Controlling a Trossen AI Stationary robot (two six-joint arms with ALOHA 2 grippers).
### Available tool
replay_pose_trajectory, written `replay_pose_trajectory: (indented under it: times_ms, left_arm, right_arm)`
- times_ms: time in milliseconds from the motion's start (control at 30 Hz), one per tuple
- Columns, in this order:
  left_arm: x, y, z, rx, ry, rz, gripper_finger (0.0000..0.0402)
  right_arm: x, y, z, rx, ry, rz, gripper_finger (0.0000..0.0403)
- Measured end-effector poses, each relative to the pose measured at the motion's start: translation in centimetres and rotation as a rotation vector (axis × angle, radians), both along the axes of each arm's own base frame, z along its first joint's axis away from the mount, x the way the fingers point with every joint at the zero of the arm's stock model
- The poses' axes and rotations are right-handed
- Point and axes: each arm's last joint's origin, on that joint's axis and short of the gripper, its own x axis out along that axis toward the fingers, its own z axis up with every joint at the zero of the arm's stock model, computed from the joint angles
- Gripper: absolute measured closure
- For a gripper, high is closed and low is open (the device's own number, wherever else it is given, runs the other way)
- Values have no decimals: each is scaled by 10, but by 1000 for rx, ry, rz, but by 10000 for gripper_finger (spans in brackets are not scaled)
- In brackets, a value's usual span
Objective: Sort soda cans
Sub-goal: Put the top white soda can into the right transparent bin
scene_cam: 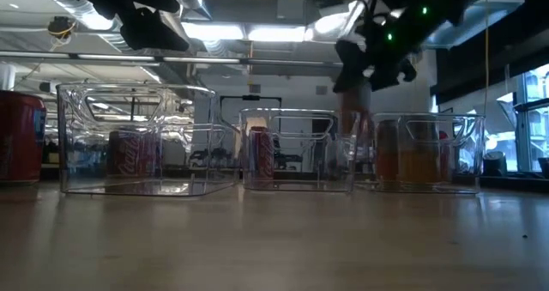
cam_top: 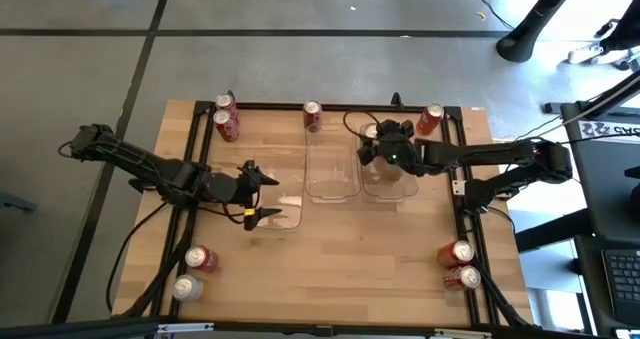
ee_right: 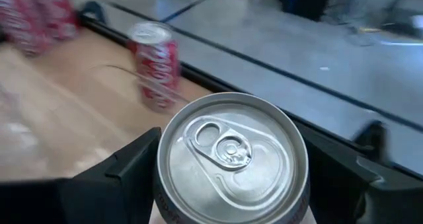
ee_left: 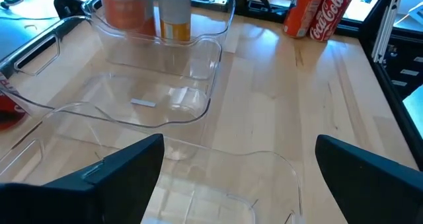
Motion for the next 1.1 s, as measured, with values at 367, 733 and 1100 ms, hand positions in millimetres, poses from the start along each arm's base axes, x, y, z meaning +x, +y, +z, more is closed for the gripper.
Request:
replay_pose_trajectory:
  times_ms: [367,733,1100]
  left_arm:
    - [0,0,0,-3,1,2,20]
    - [0,0,0,-8,-4,3,20]
    - [0,0,0,-27,-6,12,20]
  right_arm:
    - [13,-9,-38,24,61,-80,117]
    - [25,-12,-71,60,98,-154,117]
    - [24,-11,-76,78,128,-139,49]
